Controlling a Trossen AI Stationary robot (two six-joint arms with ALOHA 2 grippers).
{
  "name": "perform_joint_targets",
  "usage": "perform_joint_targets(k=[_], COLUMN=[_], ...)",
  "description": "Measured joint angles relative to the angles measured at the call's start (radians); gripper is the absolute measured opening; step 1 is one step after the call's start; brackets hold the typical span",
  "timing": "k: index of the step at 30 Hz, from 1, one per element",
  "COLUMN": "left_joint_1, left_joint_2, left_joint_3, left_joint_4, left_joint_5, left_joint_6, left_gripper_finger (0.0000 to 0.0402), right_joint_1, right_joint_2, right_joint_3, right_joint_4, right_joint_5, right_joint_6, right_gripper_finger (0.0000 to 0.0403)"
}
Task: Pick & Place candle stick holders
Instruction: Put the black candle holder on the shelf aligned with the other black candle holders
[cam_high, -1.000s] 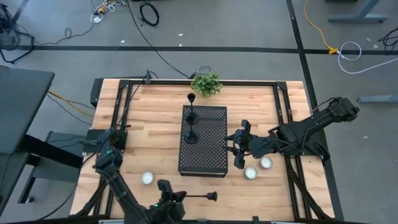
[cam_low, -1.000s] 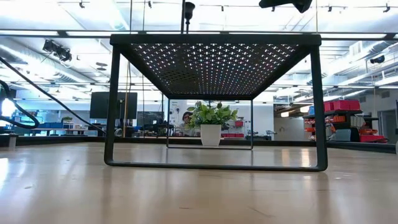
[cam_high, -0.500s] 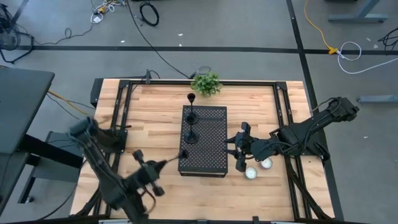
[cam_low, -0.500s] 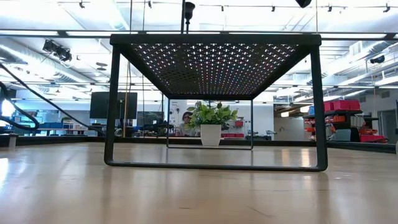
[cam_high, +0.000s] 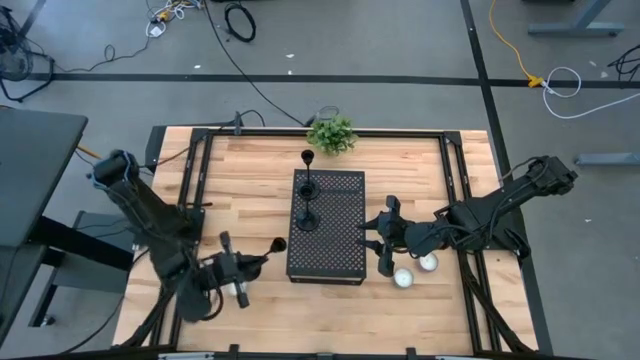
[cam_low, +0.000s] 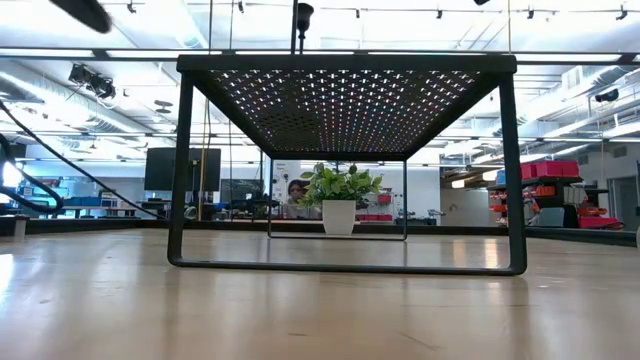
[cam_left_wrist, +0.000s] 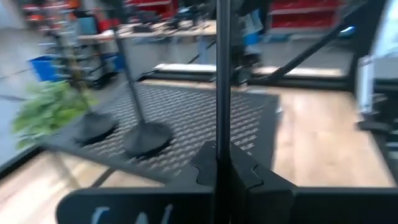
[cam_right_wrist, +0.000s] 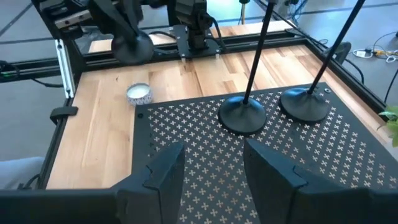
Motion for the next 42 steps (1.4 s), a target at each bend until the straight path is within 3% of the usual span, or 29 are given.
perform_joint_targets(k=[3, 5, 7, 13, 16, 22, 30, 42], left_joint_1=[0.063, 0.119, 0.176, 0.359, 0.428, 0.523, 0.526, 0.584], left_joint_2=[-0.031, -0.033, -0.034, -0.014, 0.048, 0.178, 0.355, 0.471], left_joint_3=[-0.137, -0.221, -0.283, -0.35, -0.352, -0.35, -0.349, -0.261], left_joint_4=[0.47, 0.827, 1.06, 1.11, 1.156, 1.397, 1.627, 1.622], left_joint_5=[0.182, 0.373, 0.502, 0.775, 0.844, 1.077, 1.13, 1.139], left_joint_6=[0.322, 0.533, 0.63, 0.543, 0.53, 0.53, 0.575, 0.562], left_gripper_finger=[0.0006, 0.0006, 0.0006, 0.0006, 0.0006, 0.0006, 0.0006, 0.0006], right_joint_1=[0.0, 0.0, 0.0, 0.008, 0.008, 0.008, 0.011, 0.012], right_joint_2=[0.0, 0.0, 0.0, 0.0, 0.0, 0.0, 0.0, 0.0], right_joint_3=[0.0, 0.0, 0.0, 0.0, 0.0, 0.0, 0.0, 0.0], right_joint_4=[0.006, 0.007, 0.01, 0.01, 0.01, 0.013, 0.021, 0.032], right_joint_5=[0.0, 0.0, 0.0, -0.001, 0.0, 0.0, -0.001, -0.003], right_joint_6=[-0.013, -0.014, -0.014, -0.018, -0.021, -0.017, -0.021, -0.021], right_gripper_finger=[0.0164, 0.0164, 0.0164, 0.0164, 0.0164, 0.0164, 0.0164, 0.0164])
